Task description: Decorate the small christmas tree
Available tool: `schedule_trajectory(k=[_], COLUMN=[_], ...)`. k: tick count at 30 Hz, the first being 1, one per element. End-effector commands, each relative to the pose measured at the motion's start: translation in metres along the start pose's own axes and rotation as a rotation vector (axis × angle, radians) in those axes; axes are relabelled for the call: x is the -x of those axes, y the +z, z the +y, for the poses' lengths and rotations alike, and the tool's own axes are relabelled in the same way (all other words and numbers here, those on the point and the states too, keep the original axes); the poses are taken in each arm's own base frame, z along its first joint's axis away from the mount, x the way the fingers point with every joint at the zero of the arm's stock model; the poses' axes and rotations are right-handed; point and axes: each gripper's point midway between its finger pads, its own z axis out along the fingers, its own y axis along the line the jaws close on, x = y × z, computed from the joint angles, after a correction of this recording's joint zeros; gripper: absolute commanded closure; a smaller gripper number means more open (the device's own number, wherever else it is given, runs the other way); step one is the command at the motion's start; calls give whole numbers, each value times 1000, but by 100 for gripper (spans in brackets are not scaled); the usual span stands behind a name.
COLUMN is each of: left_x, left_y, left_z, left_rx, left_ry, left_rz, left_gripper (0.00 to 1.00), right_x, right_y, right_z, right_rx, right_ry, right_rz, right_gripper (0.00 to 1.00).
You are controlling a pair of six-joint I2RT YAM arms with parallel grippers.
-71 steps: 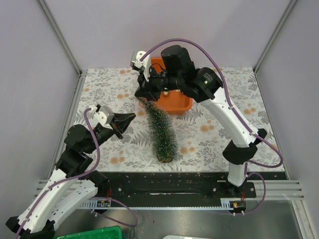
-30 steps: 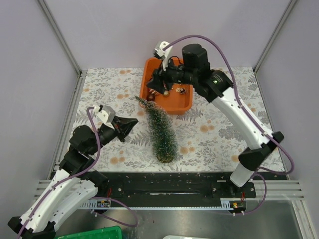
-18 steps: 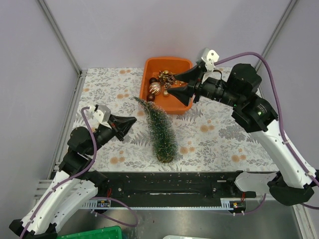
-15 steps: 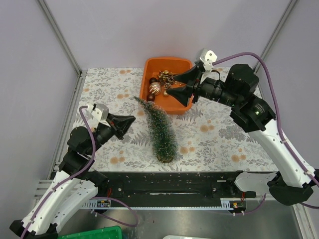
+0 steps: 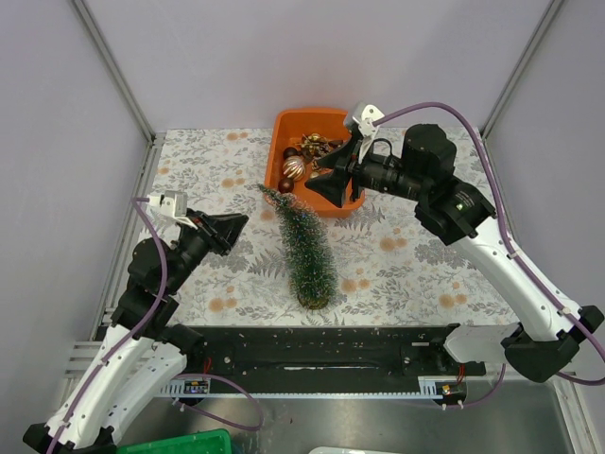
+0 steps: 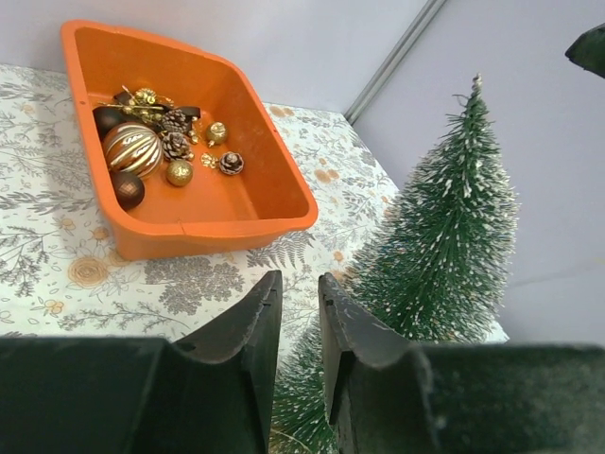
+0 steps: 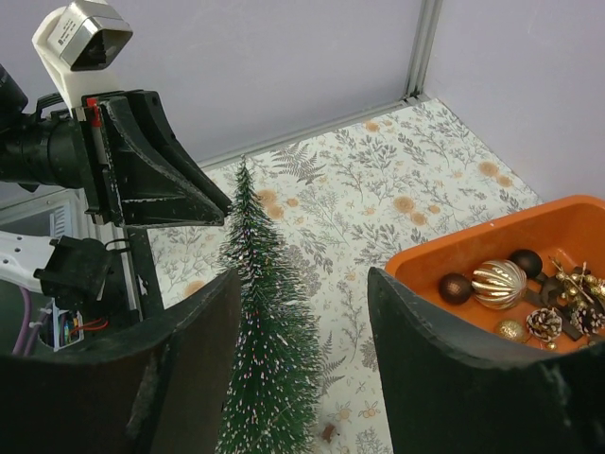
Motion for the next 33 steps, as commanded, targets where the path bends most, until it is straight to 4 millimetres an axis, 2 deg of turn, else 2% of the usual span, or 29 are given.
schedule_trajectory(k=[1, 5, 8, 11, 14, 18, 20, 21, 22, 26, 30, 33], left_x=[7, 4, -5, -11, -15, -13, -8, -8, -6, -2, 2, 5], left_y=[3, 2, 1, -3, -8, -14, -18, -19, -21, -25, -25, -25], left_z=[-12, -17, -8, -12, -28, -42, -49, -51, -53, -61, -64, -65], left_rx=[-57, -98, -77, -114, -225, -322, -356, -370, -382, -425, -435, -433], left_ry=[-42, 5, 46, 78, 144, 254, 307, 329, 351, 395, 404, 408], left_rz=[-27, -14, 9, 26, 38, 29, 17, 18, 12, 7, -3, -8], left_gripper=[73, 69, 66, 59, 54, 53, 53, 53, 53, 53, 53, 53], right_x=[17, 15, 16, 19, 22, 24, 19, 11, 0, -30, -68, -90], right_y=[-3, -3, -7, -16, -32, -67, -85, -93, -100, -127, -142, -150], right_z=[4, 5, 2, -2, -8, -13, -12, -10, -7, 5, 0, -13], right_rx=[20, 19, -10, -53, -135, -260, -308, -320, -330, -363, -447, -550], right_ry=[-20, -18, -23, -27, -24, 7, 58, 87, 118, 241, 338, 390], right_rz=[-68, -66, -72, -85, -105, -152, -174, -172, -164, -170, -151, -141], right_gripper=[37, 37, 37, 36, 35, 30, 20, 13, 11, 6, 4, 4])
